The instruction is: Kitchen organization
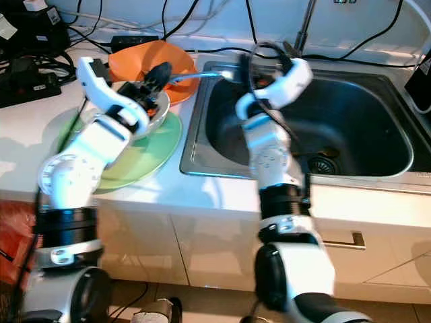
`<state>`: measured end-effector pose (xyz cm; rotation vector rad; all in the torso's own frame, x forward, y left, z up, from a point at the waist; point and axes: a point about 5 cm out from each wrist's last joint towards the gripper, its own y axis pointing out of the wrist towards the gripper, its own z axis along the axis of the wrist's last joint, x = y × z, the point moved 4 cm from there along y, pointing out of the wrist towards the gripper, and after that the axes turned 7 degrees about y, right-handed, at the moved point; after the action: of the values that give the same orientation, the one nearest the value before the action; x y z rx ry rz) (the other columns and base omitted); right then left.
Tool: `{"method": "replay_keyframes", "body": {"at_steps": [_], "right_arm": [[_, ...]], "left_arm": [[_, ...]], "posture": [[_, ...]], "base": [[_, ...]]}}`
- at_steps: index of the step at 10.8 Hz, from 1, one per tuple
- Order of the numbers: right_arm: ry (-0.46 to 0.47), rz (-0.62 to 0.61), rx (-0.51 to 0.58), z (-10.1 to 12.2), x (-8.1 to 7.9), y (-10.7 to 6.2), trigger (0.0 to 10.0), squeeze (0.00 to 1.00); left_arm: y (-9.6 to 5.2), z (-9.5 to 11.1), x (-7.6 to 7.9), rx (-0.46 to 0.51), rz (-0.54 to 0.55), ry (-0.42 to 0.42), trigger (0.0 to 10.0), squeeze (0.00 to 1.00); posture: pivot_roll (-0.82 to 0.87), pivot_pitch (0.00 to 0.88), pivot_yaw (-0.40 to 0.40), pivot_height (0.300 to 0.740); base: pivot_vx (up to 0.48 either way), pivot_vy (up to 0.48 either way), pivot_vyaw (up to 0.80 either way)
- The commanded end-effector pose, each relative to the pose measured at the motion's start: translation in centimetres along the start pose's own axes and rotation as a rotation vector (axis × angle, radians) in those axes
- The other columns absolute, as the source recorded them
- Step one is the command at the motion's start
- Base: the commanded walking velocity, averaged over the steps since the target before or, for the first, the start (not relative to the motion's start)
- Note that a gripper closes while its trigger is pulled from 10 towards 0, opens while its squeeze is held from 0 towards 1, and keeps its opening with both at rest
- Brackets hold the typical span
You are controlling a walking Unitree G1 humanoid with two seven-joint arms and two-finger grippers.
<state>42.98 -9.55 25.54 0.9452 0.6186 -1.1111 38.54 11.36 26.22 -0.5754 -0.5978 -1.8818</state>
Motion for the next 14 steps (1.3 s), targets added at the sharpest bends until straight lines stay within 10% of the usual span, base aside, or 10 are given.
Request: {"method": "replay_keyframes", "body": {"at_steps": [1, 4, 7, 10, 13, 14], "right_arm": [[-0.061, -0.019, 0.06, 1.9, 0.0, 0.6, 0.0, 0.0], [-0.215, -0.078, 0.119, 4.6, 1.7, 0.7, 0.0, 0.0], [-0.667, -0.184, 0.086, 8.0, 5.4, -0.1, 0.0, 0.0], [-1.071, -0.221, -0.103, 7.3, 9.6, -2.2, 0.0, 0.0], [-1.175, -0.261, -0.228, 5.5, 12.5, -4.1, 0.0, 0.0], [-1.216, -0.264, -0.296, 4.6, 13.3, -4.6, 7.0, 0.0]], "left_arm": [[-0.6, -0.2, -0.4, -0.039, -0.015, 0.075, 10.0, 1.0], [-1.3, 0.0, -2.1, -0.075, 0.009, 0.218, 10.0, 1.0], [-2.1, -0.4, -3.2, -0.149, 0.005, 0.439, 10.0, 1.0], [-2.5, -0.6, -4.6, -0.158, 0.001, 0.538, 10.0, 1.0], [-2.4, 0.1, -4.9, -0.144, 0.006, 0.605, 10.0, 0.91], [-2.2, 1.1, -5.0, -0.12, 0.01, 0.632, 10.0, 0.78]], "posture": [[0.14, 0.06, 0.024, 0.74], [0.14, 0.057, 0.025, 0.74], [0.15, 0.062, 0.025, 0.74], [0.15, 0.059, 0.032, 0.74], [0.16, 0.061, 0.043, 0.74], [0.17, 0.061, 0.044, 0.74]], "base": [[0.0, 0.0, 0.0], [0.0, 0.0, 0.0], [0.0, 0.0, 0.0], [0.0, 0.0, 0.0], [0.0, 0.0, 0.0], [0.0, 0.0, 0.0]]}}
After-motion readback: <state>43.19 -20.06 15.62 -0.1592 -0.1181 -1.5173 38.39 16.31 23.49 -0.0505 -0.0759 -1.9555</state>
